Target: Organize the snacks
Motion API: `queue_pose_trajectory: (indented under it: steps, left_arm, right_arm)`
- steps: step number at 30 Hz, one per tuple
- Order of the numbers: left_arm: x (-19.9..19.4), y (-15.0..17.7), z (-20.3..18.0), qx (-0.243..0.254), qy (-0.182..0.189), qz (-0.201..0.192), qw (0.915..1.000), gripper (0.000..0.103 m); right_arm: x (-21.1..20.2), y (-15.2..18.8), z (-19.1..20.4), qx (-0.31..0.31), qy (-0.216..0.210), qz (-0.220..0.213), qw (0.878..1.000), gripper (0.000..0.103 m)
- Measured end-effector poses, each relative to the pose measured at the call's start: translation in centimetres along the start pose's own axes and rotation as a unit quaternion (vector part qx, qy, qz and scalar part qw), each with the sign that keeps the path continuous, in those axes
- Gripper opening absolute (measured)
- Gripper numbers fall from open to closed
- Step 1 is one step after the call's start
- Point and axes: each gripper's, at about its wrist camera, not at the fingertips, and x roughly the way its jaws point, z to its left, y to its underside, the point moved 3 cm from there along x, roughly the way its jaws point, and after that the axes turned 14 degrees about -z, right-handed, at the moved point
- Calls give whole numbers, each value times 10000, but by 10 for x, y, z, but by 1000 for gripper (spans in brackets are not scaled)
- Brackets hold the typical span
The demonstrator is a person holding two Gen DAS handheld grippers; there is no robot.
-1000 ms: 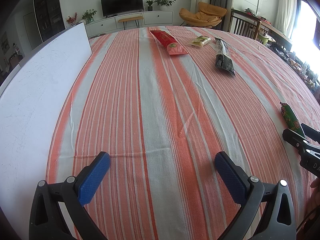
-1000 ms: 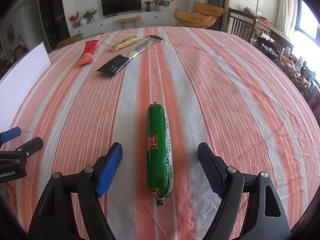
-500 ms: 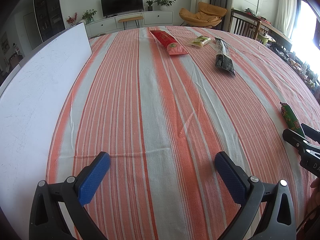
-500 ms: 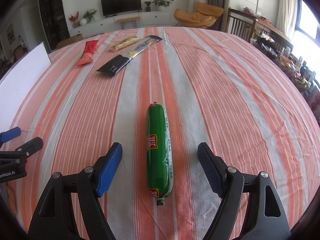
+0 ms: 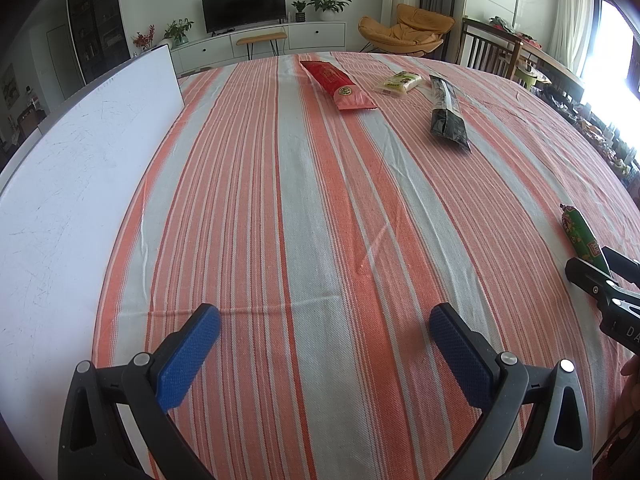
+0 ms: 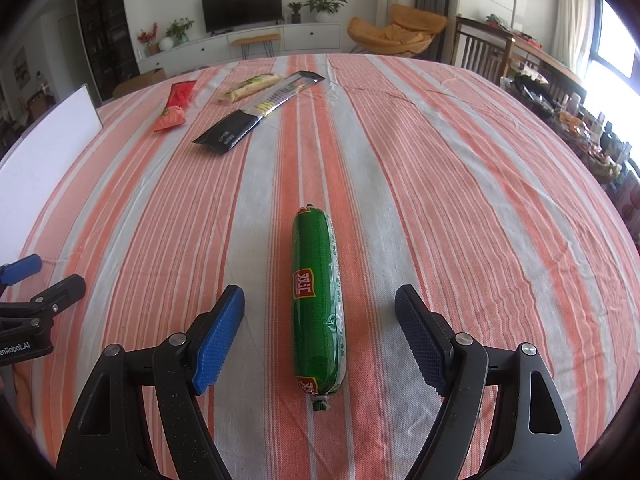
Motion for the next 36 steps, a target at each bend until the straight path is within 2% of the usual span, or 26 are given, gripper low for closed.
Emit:
queue_pose_trajectory:
  steps: [14,19,25,27,29,31,33,36]
  left_arm:
    - [-1,0,1,-8,-13,0,10000,103]
    - [-2,-5,7,-202,-2,256,9995,103]
    - [4,-57,16,-589,584,321,9960,103]
    - [19,-82,20,-677,803,519,9931,103]
    - [40,-108,26,-817,1047,863,9874,103]
    - [61,-134,36,-1028,1277,1025,9811,103]
    - [75,-156,53,-1361,1297,922,9778,102]
    - [97,-175,71,-1708,1110,777,9759,101]
  right_arm:
    - [0,0,0,4,1,0,10000,81]
    - [0,0,0,4,-3,0,10000,81]
    - [0,0,0,4,-1,0,10000,81]
    - [0,0,0,4,0,-1,10000,81]
    - [0,0,0,7,-2,-2,10000,81]
    - [0,0,0,1,3,0,10000,81]
    - [0,0,0,8,-2,-1,10000,81]
    - [0,0,0,4,1,-1,10000,81]
